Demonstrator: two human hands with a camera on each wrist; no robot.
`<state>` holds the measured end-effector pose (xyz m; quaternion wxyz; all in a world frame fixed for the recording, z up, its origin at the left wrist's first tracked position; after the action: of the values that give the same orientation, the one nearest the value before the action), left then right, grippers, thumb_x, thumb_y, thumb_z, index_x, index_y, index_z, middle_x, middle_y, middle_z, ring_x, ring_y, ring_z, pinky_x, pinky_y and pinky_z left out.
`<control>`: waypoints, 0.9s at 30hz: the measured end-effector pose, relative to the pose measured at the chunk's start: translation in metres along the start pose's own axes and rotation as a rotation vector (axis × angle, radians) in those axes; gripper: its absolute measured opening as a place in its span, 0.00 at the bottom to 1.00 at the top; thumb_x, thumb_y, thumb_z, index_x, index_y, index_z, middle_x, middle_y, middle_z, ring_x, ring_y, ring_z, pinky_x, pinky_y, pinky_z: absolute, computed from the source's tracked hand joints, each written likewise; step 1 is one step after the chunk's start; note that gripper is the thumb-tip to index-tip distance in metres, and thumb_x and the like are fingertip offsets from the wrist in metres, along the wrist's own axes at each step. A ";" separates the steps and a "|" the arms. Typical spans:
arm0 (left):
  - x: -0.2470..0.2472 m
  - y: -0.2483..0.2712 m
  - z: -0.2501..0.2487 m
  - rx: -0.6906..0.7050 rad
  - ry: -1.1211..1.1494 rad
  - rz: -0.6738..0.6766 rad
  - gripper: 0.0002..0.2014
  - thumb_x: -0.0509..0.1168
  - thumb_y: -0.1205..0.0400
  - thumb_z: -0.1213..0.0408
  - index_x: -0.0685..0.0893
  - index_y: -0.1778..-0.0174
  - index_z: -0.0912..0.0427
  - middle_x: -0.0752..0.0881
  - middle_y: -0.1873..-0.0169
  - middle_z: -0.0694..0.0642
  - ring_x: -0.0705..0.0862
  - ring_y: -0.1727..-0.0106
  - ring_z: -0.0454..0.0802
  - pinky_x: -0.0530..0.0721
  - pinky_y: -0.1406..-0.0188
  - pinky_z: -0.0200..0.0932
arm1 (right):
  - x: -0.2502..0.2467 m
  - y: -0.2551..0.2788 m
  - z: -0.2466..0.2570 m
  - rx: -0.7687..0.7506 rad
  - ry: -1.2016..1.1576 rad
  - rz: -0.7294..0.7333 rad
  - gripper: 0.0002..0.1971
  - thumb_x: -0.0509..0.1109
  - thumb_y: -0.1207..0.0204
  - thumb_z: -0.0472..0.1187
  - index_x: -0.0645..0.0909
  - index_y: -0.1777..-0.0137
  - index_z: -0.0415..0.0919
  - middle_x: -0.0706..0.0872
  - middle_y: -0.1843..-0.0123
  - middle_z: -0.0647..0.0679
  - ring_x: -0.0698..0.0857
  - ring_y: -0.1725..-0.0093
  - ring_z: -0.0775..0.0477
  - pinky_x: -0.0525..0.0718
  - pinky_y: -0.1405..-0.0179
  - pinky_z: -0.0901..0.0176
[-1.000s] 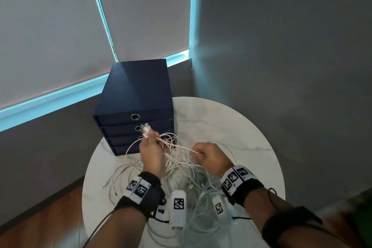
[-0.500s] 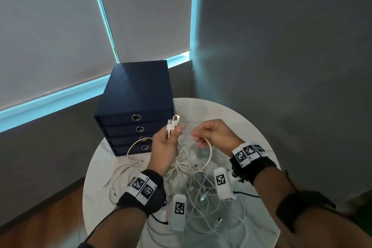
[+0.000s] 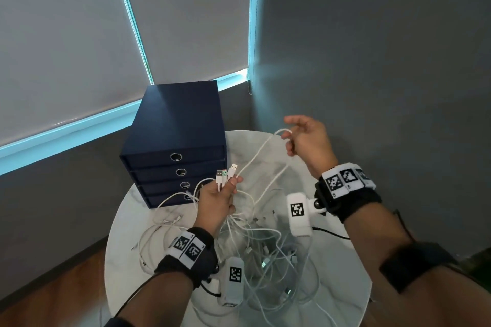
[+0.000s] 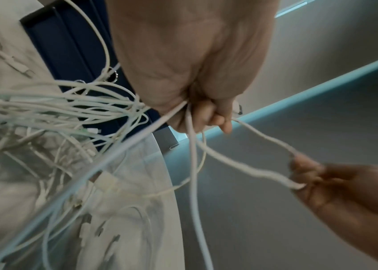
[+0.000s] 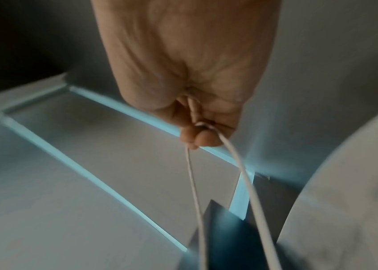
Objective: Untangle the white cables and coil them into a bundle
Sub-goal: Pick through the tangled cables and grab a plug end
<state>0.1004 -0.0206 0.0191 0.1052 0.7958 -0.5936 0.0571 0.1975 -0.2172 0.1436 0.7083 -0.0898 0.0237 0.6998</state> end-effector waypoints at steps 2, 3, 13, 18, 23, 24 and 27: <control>0.001 -0.003 0.003 -0.006 -0.061 0.006 0.10 0.66 0.13 0.63 0.92 0.48 0.63 0.72 0.72 0.54 0.63 0.79 0.44 0.64 0.82 0.37 | 0.005 0.002 -0.014 -0.037 0.594 0.125 0.19 0.59 0.23 0.29 0.84 0.38 0.41 0.87 0.40 0.42 0.86 0.47 0.43 0.84 0.44 0.53; 0.001 -0.004 0.005 -0.003 -0.100 0.007 0.10 0.66 0.13 0.62 0.92 0.50 0.62 0.74 0.72 0.54 0.63 0.79 0.45 0.65 0.82 0.37 | 0.012 0.009 -0.021 -0.052 0.853 0.236 0.19 0.60 0.24 0.32 0.83 0.36 0.45 0.84 0.35 0.44 0.82 0.37 0.41 0.80 0.34 0.49; 0.007 -0.003 0.007 -0.054 -0.063 0.035 0.12 0.67 0.13 0.64 0.87 0.63 0.62 0.74 0.74 0.57 0.63 0.81 0.44 0.65 0.84 0.35 | 0.053 0.040 -0.042 -0.097 0.817 0.686 0.17 0.62 0.16 0.51 0.82 0.64 0.44 0.84 0.65 0.52 0.82 0.62 0.51 0.78 0.56 0.55; -0.015 -0.005 0.013 -0.076 -0.060 0.009 0.10 0.66 0.13 0.64 0.91 0.56 0.58 0.83 0.64 0.55 0.64 0.81 0.42 0.65 0.83 0.36 | 0.019 0.005 -0.012 -0.131 0.358 0.223 0.18 0.64 0.16 0.37 0.82 0.69 0.43 0.82 0.77 0.65 0.79 0.74 0.68 0.72 0.62 0.65; -0.032 -0.001 0.026 -0.130 -0.059 -0.058 0.10 0.67 0.14 0.64 0.89 0.57 0.65 0.86 0.65 0.54 0.64 0.82 0.40 0.64 0.85 0.34 | -0.038 -0.035 0.016 -0.027 -0.243 -0.297 0.15 0.61 0.16 0.36 0.79 0.65 0.43 0.74 0.80 0.56 0.65 0.84 0.57 0.67 0.82 0.65; -0.031 0.000 0.025 -0.141 -0.038 -0.057 0.10 0.67 0.14 0.64 0.89 0.55 0.67 0.85 0.66 0.53 0.64 0.82 0.40 0.63 0.85 0.34 | -0.048 -0.040 0.019 -0.007 -0.316 -0.348 0.14 0.60 0.16 0.36 0.79 0.64 0.43 0.73 0.79 0.55 0.64 0.84 0.56 0.67 0.83 0.66; -0.020 0.001 0.011 -0.120 -0.007 -0.051 0.11 0.66 0.13 0.66 0.87 0.47 0.72 0.82 0.76 0.45 0.66 0.83 0.38 0.65 0.86 0.32 | -0.066 -0.043 0.014 0.055 -0.324 -0.475 0.13 0.58 0.18 0.34 0.80 0.62 0.42 0.71 0.79 0.51 0.66 0.84 0.55 0.71 0.81 0.65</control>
<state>0.0930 -0.0045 0.0044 0.1521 0.8031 -0.5759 0.0160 0.2374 -0.2805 0.1720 0.8491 0.0394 -0.0923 0.5185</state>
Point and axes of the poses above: each hand's wrist, its own y-axis away from the middle knuckle, its own x-axis out of the palm, z = x × y, the point moved 4 cm from there along -y, towards the middle knuckle
